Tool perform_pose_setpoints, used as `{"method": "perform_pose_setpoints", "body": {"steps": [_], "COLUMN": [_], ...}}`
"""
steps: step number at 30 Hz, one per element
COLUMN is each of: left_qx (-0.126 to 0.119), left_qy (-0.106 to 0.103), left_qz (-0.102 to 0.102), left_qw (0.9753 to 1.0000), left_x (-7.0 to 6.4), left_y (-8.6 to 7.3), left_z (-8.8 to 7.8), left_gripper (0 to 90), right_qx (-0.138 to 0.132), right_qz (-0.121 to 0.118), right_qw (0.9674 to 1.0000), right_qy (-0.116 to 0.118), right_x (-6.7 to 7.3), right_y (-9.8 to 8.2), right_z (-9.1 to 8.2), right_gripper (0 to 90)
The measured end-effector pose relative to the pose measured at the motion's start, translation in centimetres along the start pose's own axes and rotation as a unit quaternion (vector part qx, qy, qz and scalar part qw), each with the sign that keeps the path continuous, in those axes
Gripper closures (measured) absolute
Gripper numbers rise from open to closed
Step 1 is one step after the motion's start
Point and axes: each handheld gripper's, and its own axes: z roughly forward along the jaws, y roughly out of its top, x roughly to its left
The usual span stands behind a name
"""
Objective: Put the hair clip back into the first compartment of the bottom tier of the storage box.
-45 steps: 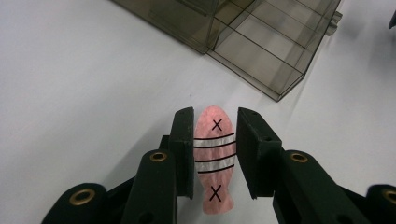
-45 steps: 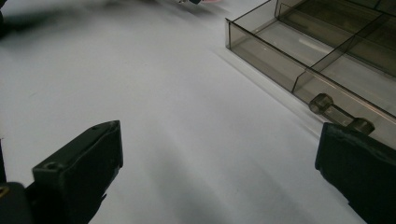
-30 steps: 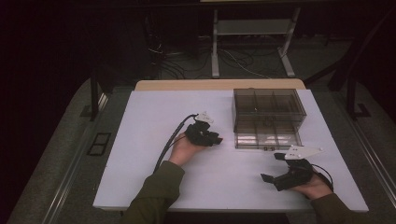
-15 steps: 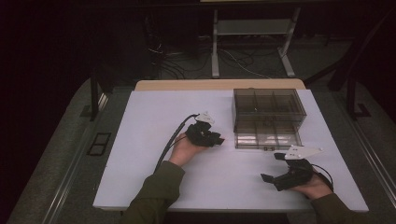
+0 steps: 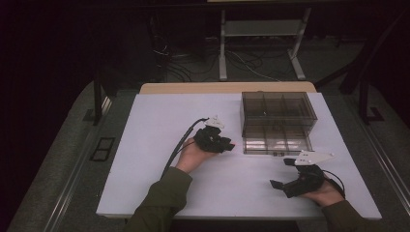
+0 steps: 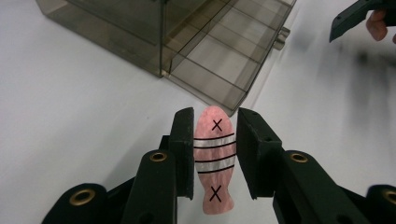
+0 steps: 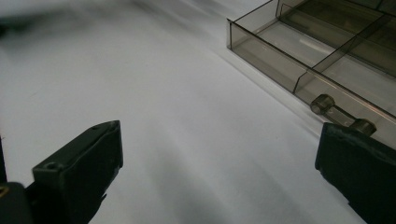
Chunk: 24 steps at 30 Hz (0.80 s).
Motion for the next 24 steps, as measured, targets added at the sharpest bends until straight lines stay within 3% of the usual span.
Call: {"method": "perform_pose_setpoints", "body": {"steps": [24], "left_qx": [-0.018], "left_qy": [-0.021], "left_qz": [0.017], "left_qw": [0.9995], "left_x": [-1.7], "left_y": [1.5], "left_z": [0.2], "left_gripper": [67.6], "right_qx": [0.001], "right_qz": [0.000], "right_qw": [1.0000], "right_qy": [-0.001], "right_x": [0.0], "right_y": [0.0], "right_z": [0.0], "right_gripper": [0.3]}}
